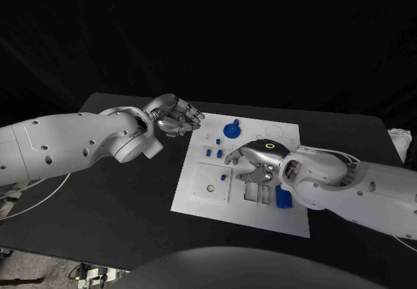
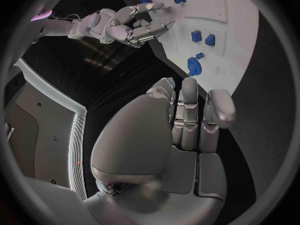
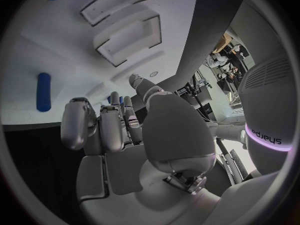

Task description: Assemble the parts on the task board

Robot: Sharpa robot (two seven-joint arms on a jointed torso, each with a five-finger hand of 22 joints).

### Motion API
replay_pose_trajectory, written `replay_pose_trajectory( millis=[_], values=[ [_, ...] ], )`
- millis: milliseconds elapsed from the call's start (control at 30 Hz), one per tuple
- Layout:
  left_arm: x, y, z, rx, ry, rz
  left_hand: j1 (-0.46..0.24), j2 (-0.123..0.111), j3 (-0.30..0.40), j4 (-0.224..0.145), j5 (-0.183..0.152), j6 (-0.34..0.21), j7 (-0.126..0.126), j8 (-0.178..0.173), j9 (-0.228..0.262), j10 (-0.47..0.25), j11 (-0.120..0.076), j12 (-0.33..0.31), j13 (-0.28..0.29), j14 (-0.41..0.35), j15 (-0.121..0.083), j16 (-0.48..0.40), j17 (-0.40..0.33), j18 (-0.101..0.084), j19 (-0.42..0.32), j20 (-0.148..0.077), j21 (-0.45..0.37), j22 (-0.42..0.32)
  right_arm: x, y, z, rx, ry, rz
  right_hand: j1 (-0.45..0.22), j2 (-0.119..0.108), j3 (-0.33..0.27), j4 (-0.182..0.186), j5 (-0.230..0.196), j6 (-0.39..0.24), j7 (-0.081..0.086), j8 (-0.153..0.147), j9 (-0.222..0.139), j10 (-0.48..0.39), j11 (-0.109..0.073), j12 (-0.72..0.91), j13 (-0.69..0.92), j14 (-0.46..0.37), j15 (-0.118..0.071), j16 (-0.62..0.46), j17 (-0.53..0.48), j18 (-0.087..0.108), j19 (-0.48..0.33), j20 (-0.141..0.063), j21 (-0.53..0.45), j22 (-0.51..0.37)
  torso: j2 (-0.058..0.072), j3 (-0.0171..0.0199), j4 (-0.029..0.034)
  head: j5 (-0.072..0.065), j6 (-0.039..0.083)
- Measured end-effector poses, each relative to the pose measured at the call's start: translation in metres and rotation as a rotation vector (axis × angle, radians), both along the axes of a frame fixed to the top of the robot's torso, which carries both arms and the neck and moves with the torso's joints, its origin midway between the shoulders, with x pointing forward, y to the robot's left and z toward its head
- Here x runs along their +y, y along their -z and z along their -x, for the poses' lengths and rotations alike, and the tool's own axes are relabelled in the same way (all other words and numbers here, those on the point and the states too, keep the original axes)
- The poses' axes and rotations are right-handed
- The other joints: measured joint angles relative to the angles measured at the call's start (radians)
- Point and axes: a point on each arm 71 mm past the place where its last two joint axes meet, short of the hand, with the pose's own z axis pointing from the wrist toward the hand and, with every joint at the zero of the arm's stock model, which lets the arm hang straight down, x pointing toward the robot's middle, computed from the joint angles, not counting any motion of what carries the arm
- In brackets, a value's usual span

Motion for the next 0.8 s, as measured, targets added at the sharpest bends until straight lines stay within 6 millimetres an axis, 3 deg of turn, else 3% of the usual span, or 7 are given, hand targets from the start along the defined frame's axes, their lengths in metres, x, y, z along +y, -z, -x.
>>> replay_pose_trajectory(
  millis=[67, 233, 400, 467, 600, 700, 800],
  values=[
    [0.0, 0.0, 0.0, -0.001, 0.001, 0.0, 0.0, 0.0, 0.003, 0.002, 0.001, 0.0, 0.0, 0.0, 0.0, 0.0, 0.0, 0.0, 0.0, 0.0, 0.0, 0.0, 0.0, 0.0, 0.0, 0.0, 0.0, 0.0, -0.01, -0.011, -0.005, -0.025, 0.018, -0.028, -0.028, 0.003, -0.009, 0.024, 0.044, 0.033, -0.004, 0.004, -0.006, 0.036, -0.006, 0.016, 0.001, 0.005, -0.002, 0.033, 0.007, -0.027, 0.02, -0.003, 0.068, 0.0, 0.0, 0.0, 0.0, -0.004, 0.0],
    [0.0, 0.002, -0.001, -0.003, 0.002, 0.004, 0.0, 0.0, 0.003, 0.002, 0.001, 0.0, 0.0, 0.0, 0.0, 0.0, 0.0, 0.0, -0.001, 0.0, 0.0, 0.0, -0.001, 0.0, 0.0, 0.0, 0.0, 0.0, -0.038, -0.03, -0.017, -0.072, 0.074, -0.071, -0.039, 0.003, -0.018, 0.041, 0.079, 0.06, -0.003, 0.002, -0.017, 0.049, -0.009, 0.017, -0.008, 0.005, -0.002, 0.047, 0.008, -0.027, 0.024, -0.005, 0.096, 0.0, -0.001, 0.0001, -0.0006, -0.016, 0.0],
    [0.0, 0.004, -0.002, -0.002, 0.002, 0.007, 0.0, 0.0, 0.007, 0.002, 0.001, 0.003, 0.003, 0.0, 0.0, 0.0, 0.0, 0.0, -0.001, 0.0, 0.0, 0.004, -0.002, 0.0, 0.0, 0.0, 0.0, 0.0, -0.069, -0.035, -0.024, -0.092, 0.138, -0.075, -0.044, -0.003, -0.027, 0.05, 0.097, 0.047, -0.008, -0.029, -0.031, 0.012, 0.0, -0.006, -0.019, 0.005, -0.002, 0.047, 0.008, -0.027, 0.024, -0.005, 0.083, 0.0, -0.001, 0.0, -0.0008, -0.027, 0.0],
    [-0.002, 0.005, -0.002, 0.0, 0.005, 0.01, 0.0, 0.0, 0.008, 0.002, 0.001, 0.004, 0.004, 0.0, 0.0, 0.0, 0.0, 0.0, -0.001, 0.0, 0.0, 0.004, -0.002, 0.0, 0.0, 0.0, 0.0, 0.0, -0.083, -0.034, -0.028, -0.093, 0.171, -0.065, -0.047, -0.007, -0.038, 0.061, 0.062, 0.039, -0.008, -0.04, -0.036, -0.009, 0.003, -0.017, -0.025, 0.007, 0.0, 0.047, 0.008, -0.027, 0.024, -0.005, 0.07, 0.0, -0.001, 0.0005, -0.0008, -0.029, 0.0],
    [-0.004, 0.006, -0.002, 0.002, 0.01, 0.014, 0.0, 0.0, 0.008, 0.002, 0.001, 0.004, 0.004, 0.0, 0.0, 0.0, 0.0, 0.0, -0.001, 0.0, 0.0, 0.004, -0.002, 0.0, 0.0, 0.0, 0.0, 0.0, -0.099, -0.031, -0.032, -0.089, 0.211, -0.049, -0.046, -0.024, -0.094, 0.114, -0.061, 0.036, -0.005, -0.051, -0.041, -0.03, 0.008, -0.022, -0.028, 0.009, 0.001, 0.047, 0.008, -0.027, 0.029, 0.0, 0.06, 0.0, -0.001, 0.0006, -0.0009, -0.032, 0.0],
    [-0.005, 0.007, -0.001, 0.004, 0.014, 0.015, 0.0, 0.0, 0.008, 0.002, 0.006, 0.004, 0.004, 0.0, 0.0, 0.0, 0.0, 0.0, -0.002, 0.0, 0.0, 0.004, -0.002, 0.0, 0.0, 0.0, 0.0, 0.0, -0.105, -0.027, -0.034, -0.081, 0.227, -0.039, -0.034, -0.037, -0.124, 0.167, -0.099, 0.042, -0.01, -0.052, -0.041, -0.03, 0.008, -0.022, -0.028, 0.009, 0.001, 0.047, 0.008, -0.027, 0.029, 0.0, 0.066, 0.0, 0.0, 0.0008, -0.001, -0.035, 0.0],
    [-0.006, 0.008, -0.001, 0.006, 0.016, 0.016, 0.0, 0.0, 0.012, -0.001, 0.006, 0.004, 0.004, 0.0, 0.0, 0.0, 0.0, 0.0, -0.002, 0.0, 0.0, 0.004, -0.003, 0.0, -0.003, 0.003, 0.0, 0.0, -0.109, -0.022, -0.035, -0.068, 0.237, -0.026, -0.026, -0.039, -0.129, 0.192, -0.093, 0.042, -0.01, -0.055, -0.041, -0.025, 0.004, -0.022, -0.028, 0.009, 0.001, 0.047, 0.008, -0.027, 0.029, 0.0, 0.072, 0.0, 0.0, 0.001, -0.0011, -0.039, 0.0]
  ],
)
